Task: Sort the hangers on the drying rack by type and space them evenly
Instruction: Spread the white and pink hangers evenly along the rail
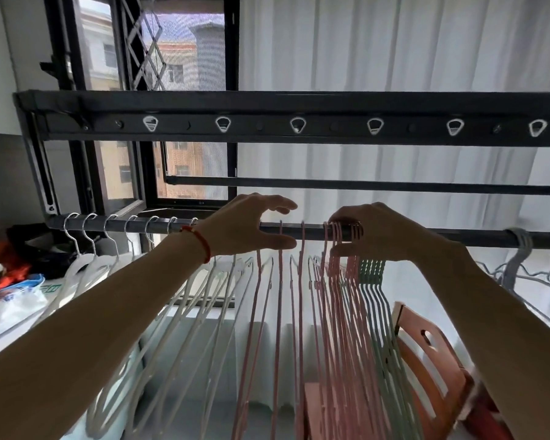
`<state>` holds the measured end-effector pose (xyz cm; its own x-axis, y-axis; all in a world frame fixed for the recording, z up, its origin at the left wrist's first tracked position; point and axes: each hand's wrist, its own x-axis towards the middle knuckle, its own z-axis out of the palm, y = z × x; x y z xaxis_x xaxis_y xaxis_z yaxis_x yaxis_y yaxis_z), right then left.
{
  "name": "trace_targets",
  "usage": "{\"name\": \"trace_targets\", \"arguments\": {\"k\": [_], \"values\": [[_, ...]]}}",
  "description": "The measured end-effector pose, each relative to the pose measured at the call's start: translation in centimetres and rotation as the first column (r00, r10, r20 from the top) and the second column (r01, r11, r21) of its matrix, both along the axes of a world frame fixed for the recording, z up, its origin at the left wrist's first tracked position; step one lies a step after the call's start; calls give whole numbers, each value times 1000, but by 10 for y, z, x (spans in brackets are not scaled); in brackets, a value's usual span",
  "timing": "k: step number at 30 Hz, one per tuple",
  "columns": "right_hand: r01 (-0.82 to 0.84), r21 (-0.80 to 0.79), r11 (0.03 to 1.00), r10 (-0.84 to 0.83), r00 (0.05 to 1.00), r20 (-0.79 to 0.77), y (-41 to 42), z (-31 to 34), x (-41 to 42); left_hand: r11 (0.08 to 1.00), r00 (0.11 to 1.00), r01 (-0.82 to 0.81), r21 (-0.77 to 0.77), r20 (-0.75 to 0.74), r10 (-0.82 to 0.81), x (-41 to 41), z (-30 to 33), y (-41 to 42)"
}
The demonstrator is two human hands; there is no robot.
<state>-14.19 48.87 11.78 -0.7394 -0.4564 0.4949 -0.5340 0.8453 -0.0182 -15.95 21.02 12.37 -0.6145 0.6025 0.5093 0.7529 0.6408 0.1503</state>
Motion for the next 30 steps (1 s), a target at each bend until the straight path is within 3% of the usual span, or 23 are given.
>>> {"name": "trace_targets", "arguments": {"k": [30], "values": [[13,-29,1000,-11,997,72,34,2,4,1000,1000,-22,-22,7,22,-4,-3,16]]}}
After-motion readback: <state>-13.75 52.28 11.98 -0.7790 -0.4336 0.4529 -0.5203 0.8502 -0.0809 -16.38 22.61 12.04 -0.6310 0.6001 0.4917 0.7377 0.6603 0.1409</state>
